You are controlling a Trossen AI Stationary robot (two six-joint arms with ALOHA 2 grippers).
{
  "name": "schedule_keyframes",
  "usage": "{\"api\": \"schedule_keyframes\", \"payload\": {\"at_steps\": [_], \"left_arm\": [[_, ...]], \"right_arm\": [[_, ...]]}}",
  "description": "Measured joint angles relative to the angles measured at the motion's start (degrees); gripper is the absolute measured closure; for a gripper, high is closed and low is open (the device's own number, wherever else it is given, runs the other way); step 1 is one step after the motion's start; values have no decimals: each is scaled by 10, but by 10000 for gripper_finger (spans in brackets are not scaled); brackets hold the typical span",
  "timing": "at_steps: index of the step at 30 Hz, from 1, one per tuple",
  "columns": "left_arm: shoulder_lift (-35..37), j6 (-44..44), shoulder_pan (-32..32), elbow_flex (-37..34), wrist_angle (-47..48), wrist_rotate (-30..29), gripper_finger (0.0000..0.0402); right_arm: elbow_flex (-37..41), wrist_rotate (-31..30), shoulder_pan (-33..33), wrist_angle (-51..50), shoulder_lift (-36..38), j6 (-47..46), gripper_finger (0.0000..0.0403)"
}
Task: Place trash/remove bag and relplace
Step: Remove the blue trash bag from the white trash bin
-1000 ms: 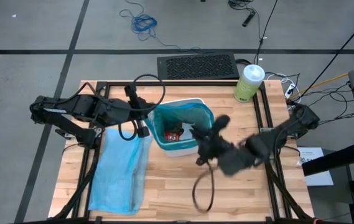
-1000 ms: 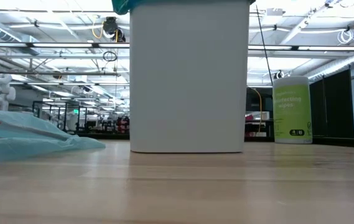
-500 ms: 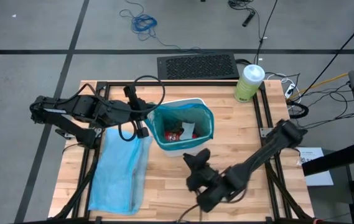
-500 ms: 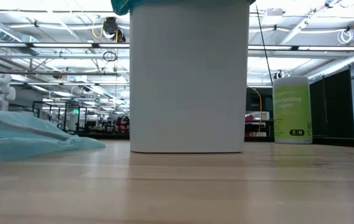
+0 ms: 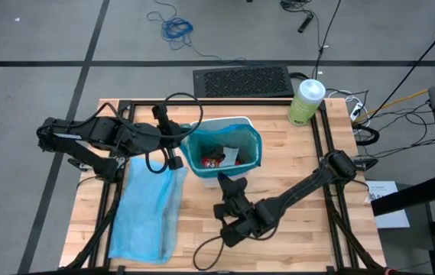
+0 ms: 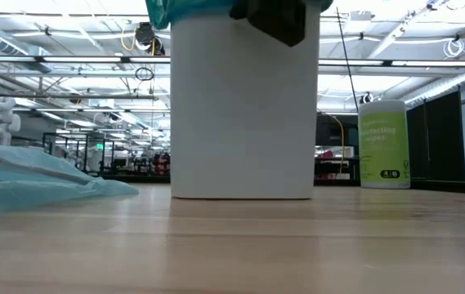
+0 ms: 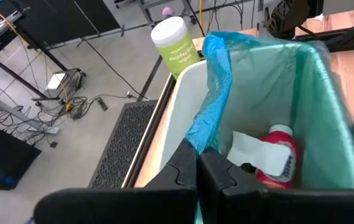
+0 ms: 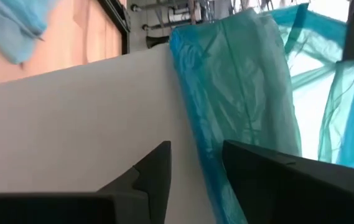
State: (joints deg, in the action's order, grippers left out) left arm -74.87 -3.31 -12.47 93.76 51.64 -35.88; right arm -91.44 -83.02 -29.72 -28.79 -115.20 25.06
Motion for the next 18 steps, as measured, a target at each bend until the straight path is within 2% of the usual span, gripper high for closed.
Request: {"api": "schedule_keyframes", "payload": {"at_steps": [3,5,10,14,18], "left_arm": [[0,0,0,0,0,0,402],[0,0,0,0,0,0,402],[0,0,0,0,0,0,402],[0,0,-2,0,0,0,402],[0,0,-10,0,-1,0,402]], "right_arm": [[0,0,12,5,0,-1,271],[0,1,18,5,0,-1,290],[0,1,19,24,2,29,389],[-18,-5,8,47,4,64,400],[-82,-7,-4,36,7,79,402]]}}
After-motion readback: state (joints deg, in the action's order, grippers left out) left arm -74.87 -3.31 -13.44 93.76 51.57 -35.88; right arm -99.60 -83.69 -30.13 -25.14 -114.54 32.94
